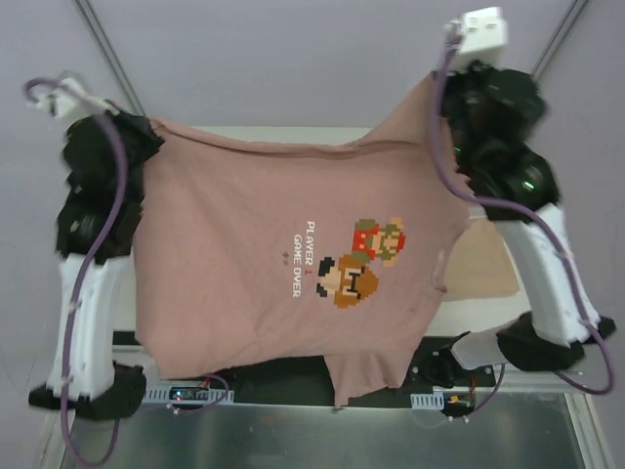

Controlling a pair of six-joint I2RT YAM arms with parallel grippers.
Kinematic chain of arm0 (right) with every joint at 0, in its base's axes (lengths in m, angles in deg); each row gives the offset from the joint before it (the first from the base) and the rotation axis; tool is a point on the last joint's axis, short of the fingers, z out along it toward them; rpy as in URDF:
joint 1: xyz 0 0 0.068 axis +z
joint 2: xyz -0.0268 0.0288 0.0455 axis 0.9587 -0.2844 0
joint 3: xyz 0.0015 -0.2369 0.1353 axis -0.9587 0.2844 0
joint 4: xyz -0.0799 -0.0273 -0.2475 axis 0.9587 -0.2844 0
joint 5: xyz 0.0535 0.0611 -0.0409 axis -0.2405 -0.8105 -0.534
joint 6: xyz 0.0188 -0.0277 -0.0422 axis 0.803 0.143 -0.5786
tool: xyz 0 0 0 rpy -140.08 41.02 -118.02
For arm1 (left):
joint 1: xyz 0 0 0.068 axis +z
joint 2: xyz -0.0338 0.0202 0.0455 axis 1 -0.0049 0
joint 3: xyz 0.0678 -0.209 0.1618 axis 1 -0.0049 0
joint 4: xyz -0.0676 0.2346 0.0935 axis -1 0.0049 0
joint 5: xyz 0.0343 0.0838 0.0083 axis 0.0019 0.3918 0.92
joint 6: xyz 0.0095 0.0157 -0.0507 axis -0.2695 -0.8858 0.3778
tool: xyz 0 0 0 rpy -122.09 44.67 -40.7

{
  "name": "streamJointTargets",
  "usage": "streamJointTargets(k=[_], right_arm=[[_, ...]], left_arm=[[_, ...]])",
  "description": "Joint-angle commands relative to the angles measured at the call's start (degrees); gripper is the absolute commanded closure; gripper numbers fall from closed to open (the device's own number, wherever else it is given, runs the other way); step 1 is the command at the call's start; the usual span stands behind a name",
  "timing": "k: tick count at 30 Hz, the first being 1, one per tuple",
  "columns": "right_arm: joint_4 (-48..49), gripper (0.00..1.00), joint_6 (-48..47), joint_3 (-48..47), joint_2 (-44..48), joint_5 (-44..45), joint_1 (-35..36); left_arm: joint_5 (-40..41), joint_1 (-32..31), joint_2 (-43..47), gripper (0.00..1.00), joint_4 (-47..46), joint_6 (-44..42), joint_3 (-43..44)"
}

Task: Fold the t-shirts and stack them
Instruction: Flatten out the tshirt

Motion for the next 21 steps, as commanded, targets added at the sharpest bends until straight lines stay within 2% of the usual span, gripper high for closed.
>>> streamJointTargets(k=[1, 3, 5, 6, 7, 10, 12, 16, 21], right_arm=[[2.4, 0.99, 4.3, 5.1, -12.9, -0.9, -8.3], [2.7, 0.99, 9.8, 6.3, -17.6, -6.9, -12.2], [2.9, 0.99, 12.7, 4.2, -26.4, -11.8, -14.8], [2.5, 0.99, 13.2, 2.7, -29.9, -15.3, -15.2], [1.5, 0.99, 13.4, 0.3, -36.8, -16.4, -15.5], [-1.4, 0.98, 13.3, -10.1, -49.7, -17.8, -15.9], [-1.0, 0.95, 12.9, -13.3, -53.5, -18.8, -16.4], [7.0, 0.92, 14.5, -9.2, -56.4, -23.4, -17.4], [10.4, 0.91, 17.1, -7.8, -58.1, -28.0, -18.4]], left_arm=[[11.0, 2.0, -17.2, 1.00, -2.4, -1.7, -5.3], [6.6, 3.9, -24.2, 1.00, -2.8, -0.3, -3.9], [3.6, 5.9, -35.9, 1.00, -2.9, -0.2, -1.1], [3.5, 6.2, -40.2, 1.00, -2.9, -1.3, 3.0], [3.3, 6.7, -48.7, 1.00, -2.9, -2.2, 5.6], [-0.2, 7.1, -62.6, 1.00, -2.8, -6.3, 14.7], [-3.1, 7.6, -67.1, 1.00, -2.8, -7.6, 19.7], [-7.4, 8.8, -76.1, 1.00, -2.7, -8.4, 26.1], [-10.3, 9.7, -80.7, 0.91, -3.2, -9.0, 29.7]])
